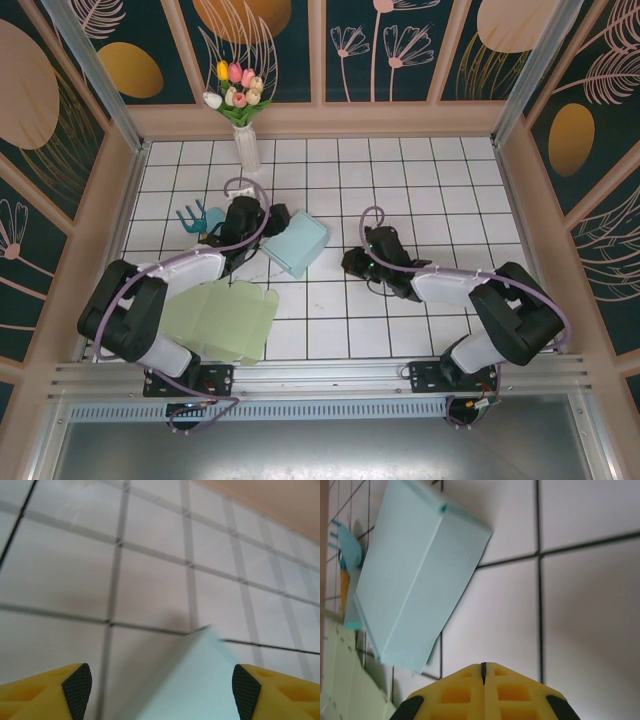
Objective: Fold the paper box
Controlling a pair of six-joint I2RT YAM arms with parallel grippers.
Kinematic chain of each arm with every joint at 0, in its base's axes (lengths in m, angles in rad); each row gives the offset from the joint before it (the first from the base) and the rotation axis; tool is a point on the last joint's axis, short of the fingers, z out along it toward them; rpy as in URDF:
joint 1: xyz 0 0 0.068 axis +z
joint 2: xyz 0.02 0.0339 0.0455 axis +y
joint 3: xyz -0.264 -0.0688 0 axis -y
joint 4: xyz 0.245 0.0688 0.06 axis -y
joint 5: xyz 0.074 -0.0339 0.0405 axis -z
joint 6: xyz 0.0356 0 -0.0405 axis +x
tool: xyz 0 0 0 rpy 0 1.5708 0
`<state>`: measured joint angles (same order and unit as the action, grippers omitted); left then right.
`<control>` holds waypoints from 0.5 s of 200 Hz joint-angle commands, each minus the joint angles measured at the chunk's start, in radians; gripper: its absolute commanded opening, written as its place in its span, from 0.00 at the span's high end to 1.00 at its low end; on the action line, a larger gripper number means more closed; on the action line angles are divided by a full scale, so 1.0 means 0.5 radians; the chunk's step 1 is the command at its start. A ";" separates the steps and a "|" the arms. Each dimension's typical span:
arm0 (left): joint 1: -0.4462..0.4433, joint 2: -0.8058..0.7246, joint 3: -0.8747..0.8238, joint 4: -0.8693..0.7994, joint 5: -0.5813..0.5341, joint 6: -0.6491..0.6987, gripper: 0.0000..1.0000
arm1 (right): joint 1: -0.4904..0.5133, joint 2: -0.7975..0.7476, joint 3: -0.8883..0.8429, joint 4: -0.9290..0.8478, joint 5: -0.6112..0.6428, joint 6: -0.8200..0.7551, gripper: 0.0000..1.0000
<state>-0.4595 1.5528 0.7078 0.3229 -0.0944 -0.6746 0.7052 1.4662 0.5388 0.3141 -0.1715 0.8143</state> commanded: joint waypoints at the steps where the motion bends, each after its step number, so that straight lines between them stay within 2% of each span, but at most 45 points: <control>1: 0.037 0.075 -0.128 0.193 0.158 -0.054 0.24 | 0.129 0.060 -0.058 0.206 -0.004 0.159 1.00; 23: 0.058 0.106 -0.172 0.306 0.272 -0.075 0.25 | 0.174 0.173 -0.075 0.404 -0.101 0.249 1.00; 100: 0.054 0.176 -0.308 0.522 0.527 -0.152 0.26 | 0.211 0.533 0.090 0.570 -0.230 0.335 1.00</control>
<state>-0.4366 1.6161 0.5854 0.5064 0.0982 -0.7216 0.7952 1.6890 0.5442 0.5167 -0.2424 0.9470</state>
